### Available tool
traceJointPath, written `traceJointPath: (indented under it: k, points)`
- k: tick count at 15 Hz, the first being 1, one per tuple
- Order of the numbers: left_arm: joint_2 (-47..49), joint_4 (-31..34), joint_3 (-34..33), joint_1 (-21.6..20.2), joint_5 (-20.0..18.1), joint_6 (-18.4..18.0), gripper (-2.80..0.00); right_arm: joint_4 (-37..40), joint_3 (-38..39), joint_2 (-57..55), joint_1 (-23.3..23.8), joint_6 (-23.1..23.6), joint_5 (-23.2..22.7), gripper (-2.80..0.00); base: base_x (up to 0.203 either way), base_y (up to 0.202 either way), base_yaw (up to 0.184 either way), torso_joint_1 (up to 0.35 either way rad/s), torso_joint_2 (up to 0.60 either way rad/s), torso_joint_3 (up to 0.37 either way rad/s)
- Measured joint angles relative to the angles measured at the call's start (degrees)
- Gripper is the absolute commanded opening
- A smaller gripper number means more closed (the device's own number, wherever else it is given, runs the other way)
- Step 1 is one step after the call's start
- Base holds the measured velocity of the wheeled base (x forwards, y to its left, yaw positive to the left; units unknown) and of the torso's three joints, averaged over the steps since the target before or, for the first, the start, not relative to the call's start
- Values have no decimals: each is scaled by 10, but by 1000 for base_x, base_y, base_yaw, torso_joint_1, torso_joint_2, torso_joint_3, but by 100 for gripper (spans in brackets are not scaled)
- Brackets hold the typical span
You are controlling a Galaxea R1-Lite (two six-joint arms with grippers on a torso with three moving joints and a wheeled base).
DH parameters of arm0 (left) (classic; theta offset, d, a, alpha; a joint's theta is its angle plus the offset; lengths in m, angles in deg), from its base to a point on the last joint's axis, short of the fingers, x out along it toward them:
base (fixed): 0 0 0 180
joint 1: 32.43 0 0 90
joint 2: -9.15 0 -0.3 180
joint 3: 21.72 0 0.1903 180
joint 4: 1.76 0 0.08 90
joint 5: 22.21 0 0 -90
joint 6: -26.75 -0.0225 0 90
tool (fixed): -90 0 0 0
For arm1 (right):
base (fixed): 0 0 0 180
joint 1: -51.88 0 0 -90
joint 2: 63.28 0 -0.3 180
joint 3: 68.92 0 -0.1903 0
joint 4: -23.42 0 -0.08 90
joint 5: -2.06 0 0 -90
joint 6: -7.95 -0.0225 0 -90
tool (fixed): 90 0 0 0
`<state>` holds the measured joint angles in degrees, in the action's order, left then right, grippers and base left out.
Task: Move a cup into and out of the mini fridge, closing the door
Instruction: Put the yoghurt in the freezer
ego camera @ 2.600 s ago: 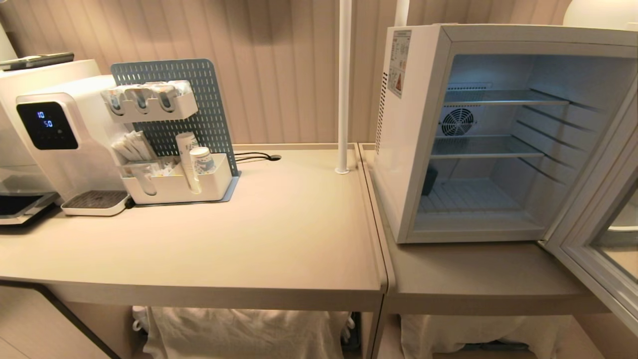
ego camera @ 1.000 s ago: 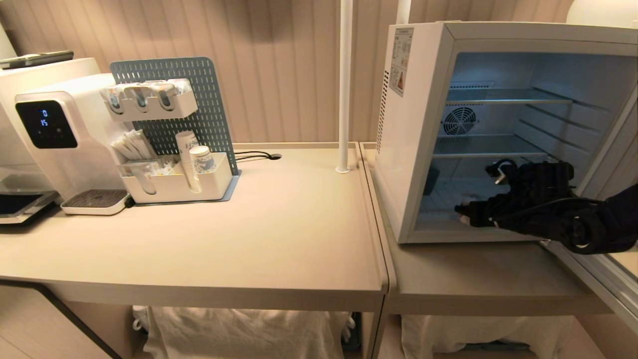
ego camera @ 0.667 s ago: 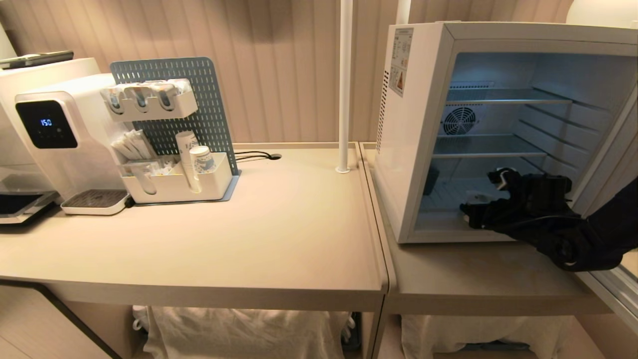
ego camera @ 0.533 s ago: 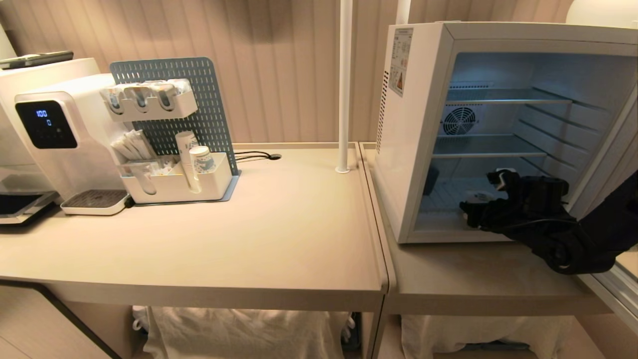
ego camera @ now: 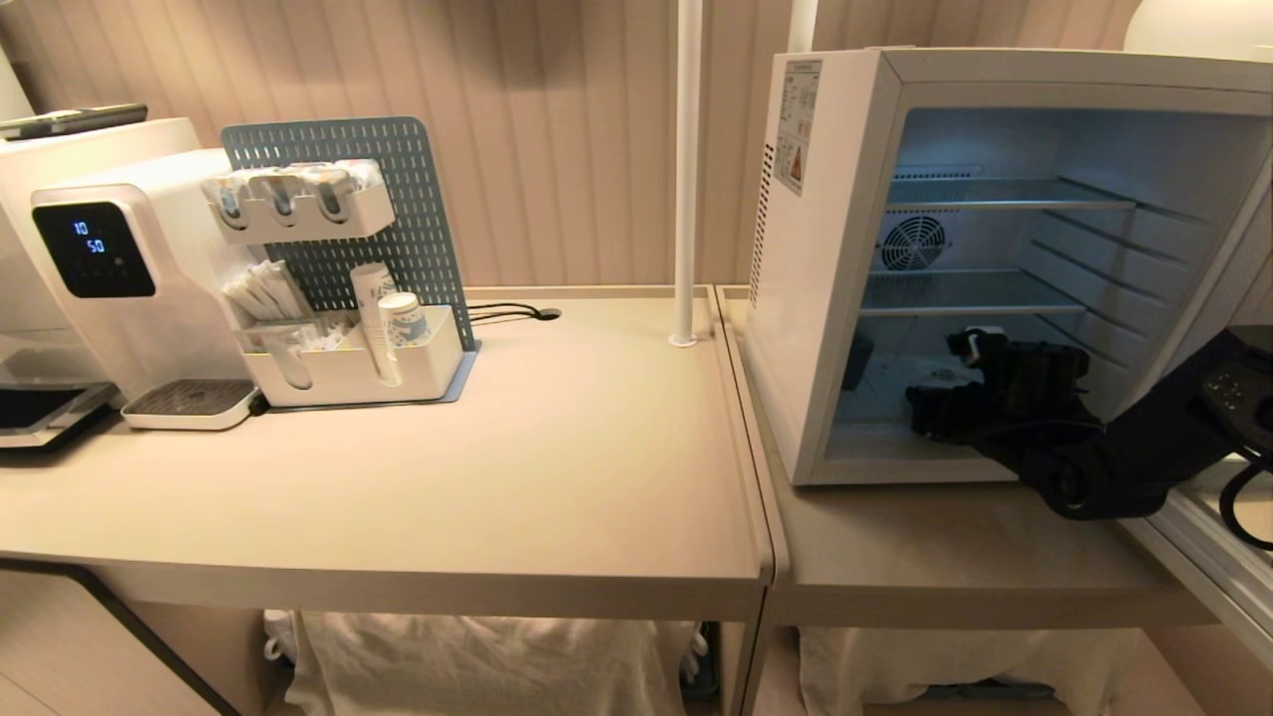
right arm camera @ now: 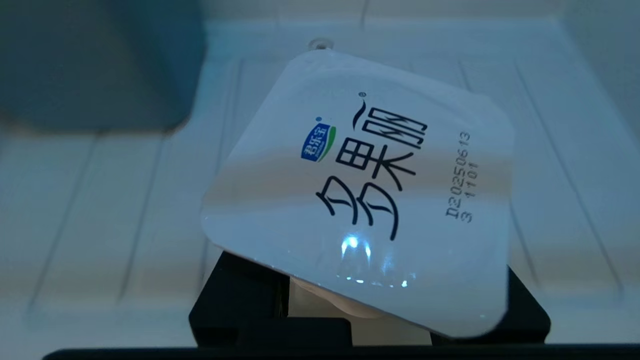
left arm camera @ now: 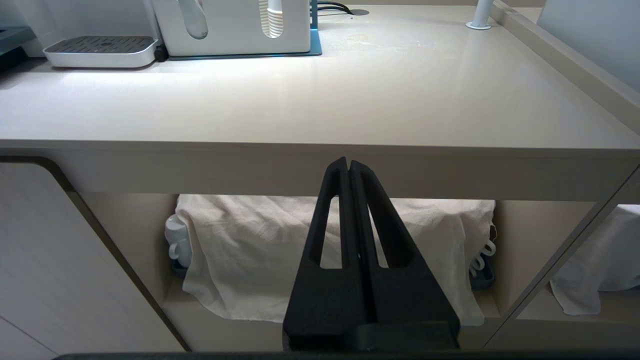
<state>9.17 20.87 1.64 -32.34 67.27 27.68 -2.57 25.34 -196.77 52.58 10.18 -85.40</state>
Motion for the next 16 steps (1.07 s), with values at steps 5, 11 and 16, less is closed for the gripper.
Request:
traceJointPath:
  k: [5, 11, 16]
  points:
    - [0, 0, 0, 0, 0, 0, -280, 75, -99, -45, 0, 0, 19, -280, 0, 0, 0, 0, 0, 0]
    - [0, 0, 0, 0, 0, 0, -280, 114, -146, -70, 0, 2, 37, -280, 0, 0, 0, 0, 0, 0]
    - [0, 0, 0, 0, 0, 1, -280, 139, -179, -85, 1, 2, 46, 0, 0, 0, 0, 0, 0, 0]
